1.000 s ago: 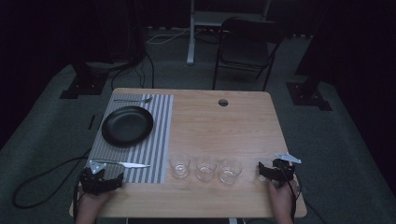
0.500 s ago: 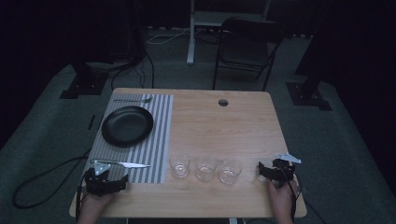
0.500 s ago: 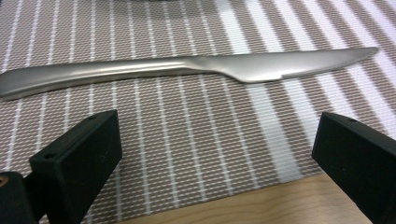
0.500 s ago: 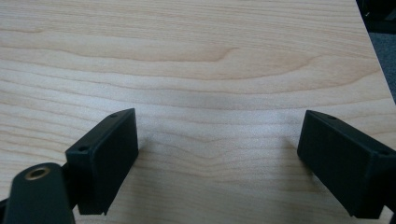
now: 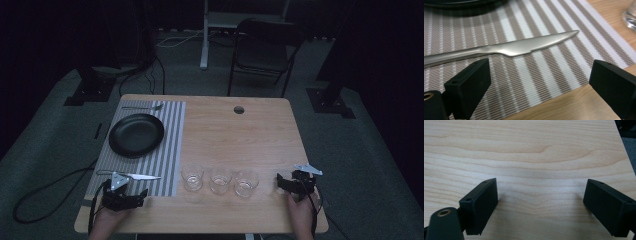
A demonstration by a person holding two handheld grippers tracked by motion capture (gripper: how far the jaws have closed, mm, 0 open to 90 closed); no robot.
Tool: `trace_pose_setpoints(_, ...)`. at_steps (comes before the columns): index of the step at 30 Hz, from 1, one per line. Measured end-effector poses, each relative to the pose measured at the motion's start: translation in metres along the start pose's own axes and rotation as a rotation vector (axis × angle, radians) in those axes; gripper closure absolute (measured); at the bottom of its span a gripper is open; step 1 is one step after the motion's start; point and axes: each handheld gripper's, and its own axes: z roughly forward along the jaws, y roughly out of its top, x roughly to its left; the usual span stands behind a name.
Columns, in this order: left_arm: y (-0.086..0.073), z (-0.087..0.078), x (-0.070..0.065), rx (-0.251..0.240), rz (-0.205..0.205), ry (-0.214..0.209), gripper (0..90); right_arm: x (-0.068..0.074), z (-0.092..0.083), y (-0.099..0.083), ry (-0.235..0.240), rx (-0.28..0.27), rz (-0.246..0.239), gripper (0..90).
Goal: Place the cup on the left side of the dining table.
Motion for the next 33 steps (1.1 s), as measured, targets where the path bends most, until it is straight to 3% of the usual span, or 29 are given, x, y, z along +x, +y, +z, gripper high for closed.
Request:
trace_pose_setpoints(10,0.005,0.007,-0.019,0.001,0.058,-0.059,4.4,0.0,0.0,0.0,0.0,0.0,0.0,11.9)
trace_pose_setpoints(19,0.009,0.012,-0.039,0.007,0.136,-0.163,4.4,0.0,0.0,0.0,0.0,0.0,0.0,11.9)
trace_pose_setpoints(28,0.015,0.017,-0.054,-0.022,0.154,-0.254,4.4,0.0,0.0,0.0,0.0,0.001,0.0,11.9)
trace_pose_setpoints(33,0.02,0.022,-0.062,-0.054,0.18,-0.277,4.5,0.0,0.0,0.0,0.0,0.0,0.0,11.9)
